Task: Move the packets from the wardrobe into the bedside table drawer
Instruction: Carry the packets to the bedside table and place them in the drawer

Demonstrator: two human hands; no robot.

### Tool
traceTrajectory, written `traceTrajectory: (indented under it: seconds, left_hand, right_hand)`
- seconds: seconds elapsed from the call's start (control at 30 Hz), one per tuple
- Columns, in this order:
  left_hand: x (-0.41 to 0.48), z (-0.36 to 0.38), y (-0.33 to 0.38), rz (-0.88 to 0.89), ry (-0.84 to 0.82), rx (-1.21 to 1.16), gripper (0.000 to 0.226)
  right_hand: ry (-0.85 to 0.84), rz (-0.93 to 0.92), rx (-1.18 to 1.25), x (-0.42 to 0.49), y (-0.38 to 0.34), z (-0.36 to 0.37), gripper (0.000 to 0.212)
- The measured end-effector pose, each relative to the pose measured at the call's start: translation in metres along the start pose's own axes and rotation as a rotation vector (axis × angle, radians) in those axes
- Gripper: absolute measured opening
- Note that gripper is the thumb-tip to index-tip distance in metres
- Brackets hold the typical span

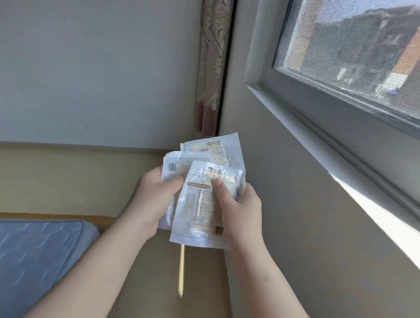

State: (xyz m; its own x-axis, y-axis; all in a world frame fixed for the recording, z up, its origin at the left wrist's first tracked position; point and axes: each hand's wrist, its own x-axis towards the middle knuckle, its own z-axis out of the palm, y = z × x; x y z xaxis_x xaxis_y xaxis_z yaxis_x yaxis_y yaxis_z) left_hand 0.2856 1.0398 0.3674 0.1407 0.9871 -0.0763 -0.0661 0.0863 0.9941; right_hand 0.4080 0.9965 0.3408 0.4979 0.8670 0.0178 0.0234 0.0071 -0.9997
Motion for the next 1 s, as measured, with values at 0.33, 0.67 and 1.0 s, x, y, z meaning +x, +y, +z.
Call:
traceTrajectory:
  seconds: [0.33, 0.67, 1.0]
  left_hand:
    - [0.191, -0.068, 0.029, -0.026, 0.131, 0.006, 0.008]
    - [0.367, -0.076, 0.025, -0.048, 0.327, -0.009, 0.017]
    - [0.519, -0.092, 0.05, -0.046, 0.601, -0.008, 0.016]
  right_hand:
    - [-0.089, 0.029, 0.03, 0.168, -0.004, 0.144, 0.02]
    - [-0.311, 0.094, 0.059, 0.353, 0.022, 0.23, 0.017]
    - [-0.622, 0.138, 0.084, 0.513, 0.009, 0.321, 0.013]
